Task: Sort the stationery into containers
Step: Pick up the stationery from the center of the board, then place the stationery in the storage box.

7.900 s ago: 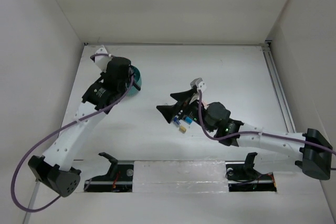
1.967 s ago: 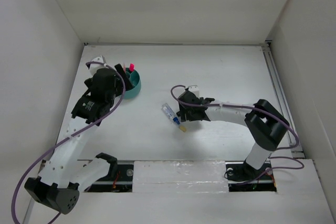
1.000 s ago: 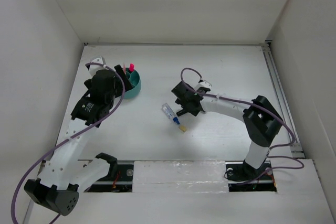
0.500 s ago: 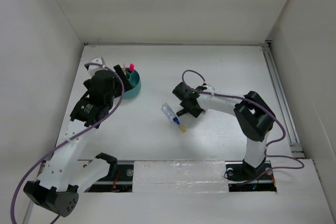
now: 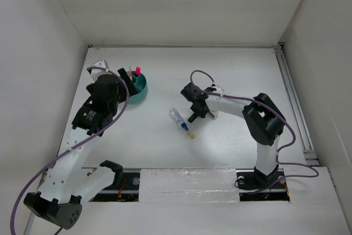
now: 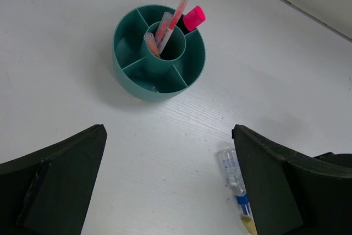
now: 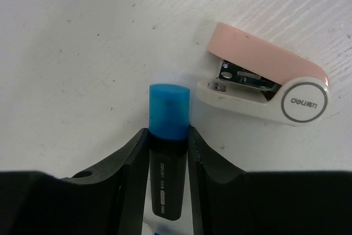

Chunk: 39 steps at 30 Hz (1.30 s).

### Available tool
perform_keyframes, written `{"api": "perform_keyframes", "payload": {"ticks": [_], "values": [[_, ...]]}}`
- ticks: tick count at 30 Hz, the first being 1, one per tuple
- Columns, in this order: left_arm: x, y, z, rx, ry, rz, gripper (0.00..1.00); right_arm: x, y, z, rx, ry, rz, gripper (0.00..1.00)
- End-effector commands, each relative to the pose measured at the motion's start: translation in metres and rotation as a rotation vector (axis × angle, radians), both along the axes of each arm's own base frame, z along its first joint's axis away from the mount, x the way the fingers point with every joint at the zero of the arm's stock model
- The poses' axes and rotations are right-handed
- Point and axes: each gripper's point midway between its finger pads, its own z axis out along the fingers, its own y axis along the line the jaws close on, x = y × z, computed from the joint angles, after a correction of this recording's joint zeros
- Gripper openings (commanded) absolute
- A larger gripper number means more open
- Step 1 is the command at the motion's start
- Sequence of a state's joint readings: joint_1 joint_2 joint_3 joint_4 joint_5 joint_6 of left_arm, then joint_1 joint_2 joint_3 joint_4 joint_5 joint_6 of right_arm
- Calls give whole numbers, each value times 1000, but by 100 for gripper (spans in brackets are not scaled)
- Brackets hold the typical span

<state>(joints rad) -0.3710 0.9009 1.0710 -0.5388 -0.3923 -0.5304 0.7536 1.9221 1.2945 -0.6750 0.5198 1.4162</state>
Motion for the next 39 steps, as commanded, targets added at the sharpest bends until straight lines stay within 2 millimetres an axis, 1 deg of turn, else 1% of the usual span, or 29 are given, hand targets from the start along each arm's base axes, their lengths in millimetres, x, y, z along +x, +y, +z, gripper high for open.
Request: {"api": "perform_keyframes", "payload": {"ticks": [1, 2, 3, 4, 5, 6, 8, 9, 10, 12, 13, 14, 15, 16, 17, 18, 19, 20, 21, 23, 24, 25, 27, 29, 32, 33, 34, 38, 39], "values": [[1, 1, 6, 1, -32, -2, 99, 2, 7, -14, -2, 32, 58, 0], [1, 1, 6, 1, -32, -2, 99, 5, 8, -13, -12, 26, 94, 0], [1, 1, 6, 1, -32, -2, 99, 8, 17, -3, 8, -2, 114, 0], [1, -1, 5, -5, -30, -12, 99, 9, 17, 3, -8, -28, 113, 0], [3, -3, 8, -13, -40, -21, 99, 15, 18, 13, -11, -58, 119, 0], [2, -5, 7, -18, -38, -31, 99, 20, 18, 31, -8, -95, 124, 0], [1, -15, 8, -30, -46, -94, 99, 26, 22, 54, -6, -163, 158, 0], [4, -20, 13, -40, -66, -122, 99, 28, 24, 63, -1, -190, 184, 0], [1, -30, 19, -72, -83, -176, 99, 34, 29, 87, 14, -252, 231, 0], [-2, -41, 22, -76, -116, -256, 99, 37, 30, 108, 21, -298, 264, 0], [-3, -48, 25, -92, -126, -289, 99, 37, 29, 128, 33, -338, 283, 0], [-8, -58, 32, -111, -146, -362, 99, 38, 28, 141, 33, -370, 290, 0], [-10, -66, 29, -109, -144, -412, 99, 39, 28, 154, 41, -402, 303, 0], [-11, -73, 34, -119, -162, -455, 99, 37, 25, 173, 41, -446, 330, 0], [-16, -86, 38, -133, -176, -543, 99, 38, 34, 188, 82, -492, 374, 0], [-19, -93, 32, -148, -154, -585, 99, 37, 38, 203, 102, -530, 412, 0], [-22, -100, 35, -156, -166, -629, 99, 37, 43, 214, 117, -561, 452, 0], [-24, -106, 35, -156, -167, -674, 99, 36, 46, 236, 124, -623, 501, 0], [-32, -117, 39, -185, -172, -748, 99, 29, 58, 247, 165, -645, 551, 0], [-37, -125, 42, -199, -188, -814, 99, 18, 72, 266, 228, -692, 596, 0], [-45, -132, 43, -218, -184, -867, 99, 13, 81, 287, 276, -753, 630, 0], [-48, -136, 46, -227, -198, -896, 99, -1, 99, 291, 325, -755, 696, 0], [-53, -141, 46, -234, -204, -948, 99, -18, 115, 317, 385, -831, 760, 0], [-62, -150, 49, -260, -205, -1022, 97, -37, 134, 327, 425, -859, 824, 0], [-67, -155, 50, -277, -202, -1072, 94, -56, 146, 354, 492, -932, 871, 0], [-67, -157, 47, -283, -190, -1082, 92, -61, 151, 354, 508, -938, 888, 0], [-67, -157, 47, -283, -190, -1082, 92, -62, 149, 366, 529, -976, 881, 0], [-65, -156, 47, -279, -191, -1070, 92, -72, 157, 367, 538, -987, 925, 0], [-65, -156, 47, -279, -191, -1070, 92, -76, 156, 374, 557, -1004, 936, 0]]}}
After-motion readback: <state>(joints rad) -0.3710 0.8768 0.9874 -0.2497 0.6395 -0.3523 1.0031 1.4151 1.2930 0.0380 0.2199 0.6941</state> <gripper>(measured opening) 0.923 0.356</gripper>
